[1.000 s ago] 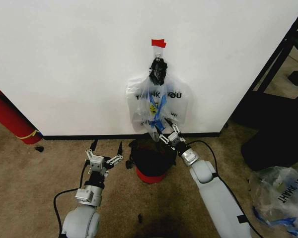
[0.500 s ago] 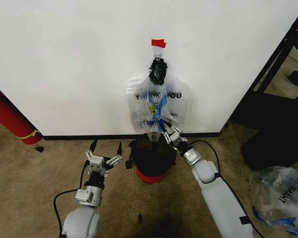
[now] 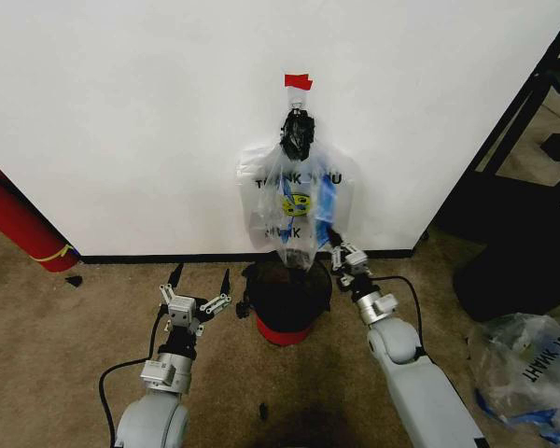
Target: Pick up the garbage bag from the wall and place it over the trash bin.
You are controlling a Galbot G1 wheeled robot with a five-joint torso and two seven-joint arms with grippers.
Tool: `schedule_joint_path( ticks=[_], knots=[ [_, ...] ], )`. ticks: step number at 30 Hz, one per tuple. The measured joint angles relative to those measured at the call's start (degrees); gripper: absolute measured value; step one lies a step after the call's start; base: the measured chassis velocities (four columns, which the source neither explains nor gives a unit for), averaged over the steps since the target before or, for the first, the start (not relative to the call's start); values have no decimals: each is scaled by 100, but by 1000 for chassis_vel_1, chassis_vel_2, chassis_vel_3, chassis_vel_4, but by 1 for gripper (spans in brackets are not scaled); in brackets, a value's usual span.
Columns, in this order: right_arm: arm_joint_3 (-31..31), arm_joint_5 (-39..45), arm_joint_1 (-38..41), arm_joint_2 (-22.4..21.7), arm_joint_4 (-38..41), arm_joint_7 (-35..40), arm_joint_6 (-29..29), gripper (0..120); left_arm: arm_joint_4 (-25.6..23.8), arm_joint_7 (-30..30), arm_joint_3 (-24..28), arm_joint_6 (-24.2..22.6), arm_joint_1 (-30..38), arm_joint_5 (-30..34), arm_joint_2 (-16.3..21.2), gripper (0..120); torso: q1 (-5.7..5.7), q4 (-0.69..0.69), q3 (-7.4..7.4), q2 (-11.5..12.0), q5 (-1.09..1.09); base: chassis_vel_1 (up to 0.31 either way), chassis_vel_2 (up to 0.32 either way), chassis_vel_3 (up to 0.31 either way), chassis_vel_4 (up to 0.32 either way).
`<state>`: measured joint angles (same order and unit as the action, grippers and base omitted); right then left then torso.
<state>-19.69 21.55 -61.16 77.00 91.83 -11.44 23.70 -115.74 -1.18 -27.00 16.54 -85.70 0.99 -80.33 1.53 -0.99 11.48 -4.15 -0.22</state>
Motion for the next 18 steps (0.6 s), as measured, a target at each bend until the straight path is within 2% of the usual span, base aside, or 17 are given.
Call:
schedule_joint_path(
  ticks=[3, 8, 18],
  knots=[
    [-82, 920, -260, 30, 336, -52, -106, 0, -4, 5, 63, 21, 94, -1, 89, 100, 0, 0, 0, 0, -1, 0, 0, 0, 0],
    [-66, 1608, -572, 90, 571, -158, -260, 0, 7, 1, 163, 20, 246, -50, 232, 100, 0, 0, 0, 0, -1, 0, 0, 0, 0],
    [29, 2043, -768, 143, 608, -330, -353, 0, 214, -136, 550, 198, 813, 192, 677, 100, 0, -2, 1, 0, -1, 0, 0, 0, 0]
  ],
)
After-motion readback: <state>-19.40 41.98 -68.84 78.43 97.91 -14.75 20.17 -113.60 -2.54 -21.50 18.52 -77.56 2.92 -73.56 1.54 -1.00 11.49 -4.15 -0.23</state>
